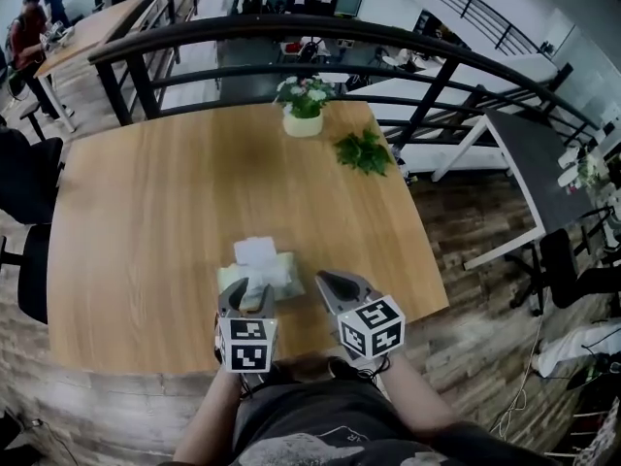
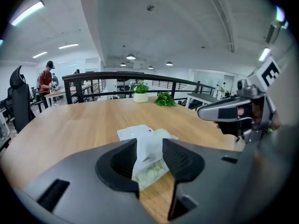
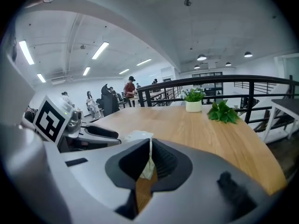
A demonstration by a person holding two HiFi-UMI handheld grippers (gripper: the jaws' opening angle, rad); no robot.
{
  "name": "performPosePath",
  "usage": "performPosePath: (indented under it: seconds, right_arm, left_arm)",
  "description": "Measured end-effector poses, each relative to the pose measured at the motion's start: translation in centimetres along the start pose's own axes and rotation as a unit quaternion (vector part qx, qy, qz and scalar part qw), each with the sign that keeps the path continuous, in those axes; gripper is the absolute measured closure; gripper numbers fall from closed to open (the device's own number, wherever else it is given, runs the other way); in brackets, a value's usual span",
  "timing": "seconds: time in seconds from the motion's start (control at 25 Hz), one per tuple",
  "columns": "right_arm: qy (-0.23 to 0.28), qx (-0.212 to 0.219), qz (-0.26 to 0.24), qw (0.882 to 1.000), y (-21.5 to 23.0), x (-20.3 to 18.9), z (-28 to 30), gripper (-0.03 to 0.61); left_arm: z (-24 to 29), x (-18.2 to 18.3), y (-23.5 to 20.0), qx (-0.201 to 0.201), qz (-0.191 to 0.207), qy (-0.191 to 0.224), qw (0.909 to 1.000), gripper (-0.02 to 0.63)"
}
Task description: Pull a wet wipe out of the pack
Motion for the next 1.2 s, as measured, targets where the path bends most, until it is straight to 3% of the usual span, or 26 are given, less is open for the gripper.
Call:
performPosePath:
  seconds: [0.16,0.36,0.44,0.68,0.84,0.96,1.2]
  right_arm:
    - [-0.003,-0.013,0.006,1.000,-0.3,0.0,0.5,0.552]
    - [-0.013,-0.015,0.007,1.000,-0.8,-0.2,1.4,0.552]
    - [-0.016,-0.015,0.007,1.000,-0.9,-0.1,1.9,0.552]
    - [-0.056,0.029,0.051,0.997,-1.7,-0.6,3.7,0.551]
    - [-0.082,0.052,0.057,0.994,-2.0,-1.1,5.6,0.542]
    - [-0.112,0.078,0.059,0.989,-2.3,-1.5,6.9,0.458]
    - [-0.136,0.090,0.049,0.985,-2.2,-1.8,8.1,0.440]
  left_arm:
    - [0.6,-0.1,-1.1,-0.015,-0.014,-0.013,0.9997,0.443]
    - [0.2,0.0,-1.8,-0.022,-0.011,0.001,0.9997,0.562]
    - [0.0,0.1,-2.1,-0.022,-0.009,0.006,0.9997,0.581]
    - [-0.8,0.0,-3.1,-0.036,-0.028,0.012,0.9989,0.598]
    - [-0.8,-0.8,-4.0,-0.022,-0.035,0.003,0.9992,0.598]
    - [-0.8,-1.5,-4.5,-0.008,-0.045,-0.004,0.9990,0.598]
    - [-1.3,-1.6,-4.2,0.009,-0.056,-0.013,0.9983,0.598]
Point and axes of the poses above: the fingertips, and each gripper's own axes: z forward along the fingers, y to its right, x out of its top, the point moved 7 cm from there along -z, backward along the fingers, and after that the axes turned 1 degree about -z, right-handed, at the moved point
